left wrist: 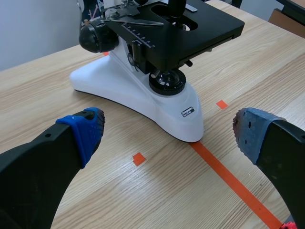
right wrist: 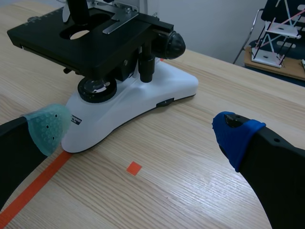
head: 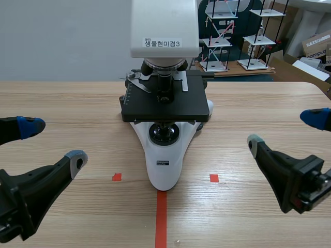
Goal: Point at the eyepiece
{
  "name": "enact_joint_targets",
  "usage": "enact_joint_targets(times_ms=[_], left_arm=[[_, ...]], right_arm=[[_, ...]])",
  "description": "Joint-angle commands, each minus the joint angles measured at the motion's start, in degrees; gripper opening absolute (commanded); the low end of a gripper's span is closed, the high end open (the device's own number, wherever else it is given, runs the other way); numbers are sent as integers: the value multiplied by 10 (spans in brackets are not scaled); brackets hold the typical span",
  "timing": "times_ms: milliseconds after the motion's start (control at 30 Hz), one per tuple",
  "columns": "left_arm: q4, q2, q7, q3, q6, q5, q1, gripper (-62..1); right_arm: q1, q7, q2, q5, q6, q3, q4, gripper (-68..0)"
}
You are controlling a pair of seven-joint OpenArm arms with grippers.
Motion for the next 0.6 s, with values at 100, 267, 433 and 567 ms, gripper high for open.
enact_joint_targets(times_ms=[100, 267, 433, 567], left_arm=[[12, 3, -6, 3, -1, -4, 3, -39], [12, 3, -6, 3, -1, -4, 3, -39], [12, 3, -6, 3, -1, -4, 3, -39], [12, 3, -6, 3, -1, -4, 3, -39]], right_arm=[[2, 5, 6, 4, 0, 9, 9, -4], [2, 5, 6, 4, -3, 9, 9, -4], [2, 5, 6, 4, -4, 9, 9, -4], [2, 10, 6, 2, -4, 9, 9, -4]])
